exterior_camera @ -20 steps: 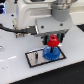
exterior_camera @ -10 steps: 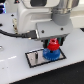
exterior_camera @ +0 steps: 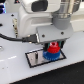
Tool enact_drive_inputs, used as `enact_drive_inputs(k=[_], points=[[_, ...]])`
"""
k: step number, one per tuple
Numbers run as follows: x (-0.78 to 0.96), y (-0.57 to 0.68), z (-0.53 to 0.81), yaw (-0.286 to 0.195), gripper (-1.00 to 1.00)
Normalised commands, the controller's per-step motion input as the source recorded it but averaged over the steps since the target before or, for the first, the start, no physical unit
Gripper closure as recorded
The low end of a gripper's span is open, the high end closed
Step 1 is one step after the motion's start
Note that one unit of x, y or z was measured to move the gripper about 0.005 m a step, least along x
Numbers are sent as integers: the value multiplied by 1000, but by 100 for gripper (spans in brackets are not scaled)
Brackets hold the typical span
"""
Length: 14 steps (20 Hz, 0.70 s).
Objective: Insert the blue gear onto the right peg, followed by the red gear
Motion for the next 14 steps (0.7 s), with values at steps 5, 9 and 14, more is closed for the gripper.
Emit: enact_drive_inputs(k=[5, 9, 14], points=[[134, 7, -296, 0, 100], [72, -6, -180, 0, 100], [47, 8, 64, 0, -100]])
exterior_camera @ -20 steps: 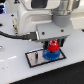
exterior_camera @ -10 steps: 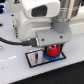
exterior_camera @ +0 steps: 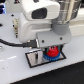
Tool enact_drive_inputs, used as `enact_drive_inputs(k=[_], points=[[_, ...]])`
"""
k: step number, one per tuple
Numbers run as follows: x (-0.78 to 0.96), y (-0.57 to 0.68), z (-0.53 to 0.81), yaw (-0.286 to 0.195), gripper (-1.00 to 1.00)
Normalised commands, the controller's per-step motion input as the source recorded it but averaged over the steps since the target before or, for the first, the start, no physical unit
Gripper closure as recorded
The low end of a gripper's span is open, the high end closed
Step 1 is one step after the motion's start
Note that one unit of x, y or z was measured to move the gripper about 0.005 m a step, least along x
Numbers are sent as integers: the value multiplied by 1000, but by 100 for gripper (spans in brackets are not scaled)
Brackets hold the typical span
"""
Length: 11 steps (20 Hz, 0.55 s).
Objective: Insert the blue gear onto the right peg, followed by the red gear
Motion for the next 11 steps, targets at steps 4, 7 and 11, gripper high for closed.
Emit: enact_drive_inputs(k=[4, 7, 11], points=[[14, 59, 386, 0, -100], [8, 121, 566, 0, -100], [-6, 40, 406, 0, -100]])
